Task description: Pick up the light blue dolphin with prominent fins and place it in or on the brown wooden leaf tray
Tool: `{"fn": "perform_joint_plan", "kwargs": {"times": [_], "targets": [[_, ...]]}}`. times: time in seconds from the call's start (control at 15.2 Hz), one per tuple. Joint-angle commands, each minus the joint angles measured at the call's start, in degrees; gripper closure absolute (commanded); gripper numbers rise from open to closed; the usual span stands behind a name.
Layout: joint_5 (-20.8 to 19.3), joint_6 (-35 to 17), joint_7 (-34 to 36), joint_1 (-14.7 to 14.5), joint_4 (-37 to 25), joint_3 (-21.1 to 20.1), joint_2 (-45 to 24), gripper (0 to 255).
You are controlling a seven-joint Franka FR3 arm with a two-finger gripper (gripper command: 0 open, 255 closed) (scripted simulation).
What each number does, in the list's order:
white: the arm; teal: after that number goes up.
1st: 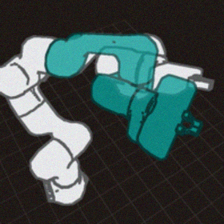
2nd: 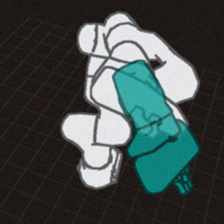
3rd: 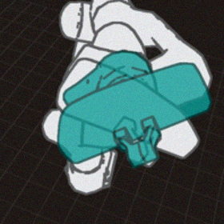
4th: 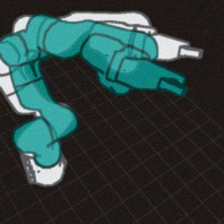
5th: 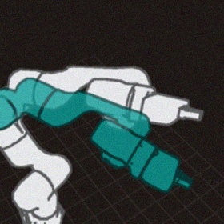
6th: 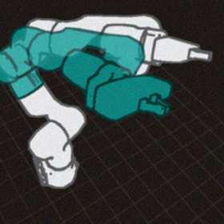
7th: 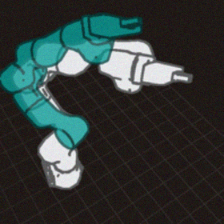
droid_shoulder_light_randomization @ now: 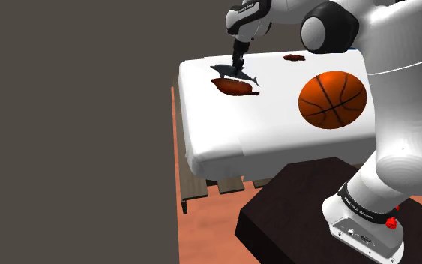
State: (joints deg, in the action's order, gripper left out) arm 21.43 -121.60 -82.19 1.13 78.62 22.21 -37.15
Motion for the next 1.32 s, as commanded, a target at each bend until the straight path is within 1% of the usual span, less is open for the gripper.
{"fn": "perform_joint_plan", "kwargs": {"times": [0.0, 0.4, 0.92, 0.99, 1.25], "targets": [[0.28, -1.22, -0.26, -0.03, 0.78, -0.18, -0.41, 255], [1.24, -4.56, -1.14, 0.15, 2.47, -0.82, -2.18, 255], [1.24, -4.56, -1.14, 0.14, 2.47, -0.82, -2.18, 255], [1.24, -4.56, -1.14, 0.15, 2.46, -0.82, -2.18, 0], [1.24, -4.56, -1.14, 0.15, 2.48, -0.81, -2.17, 0]]}}
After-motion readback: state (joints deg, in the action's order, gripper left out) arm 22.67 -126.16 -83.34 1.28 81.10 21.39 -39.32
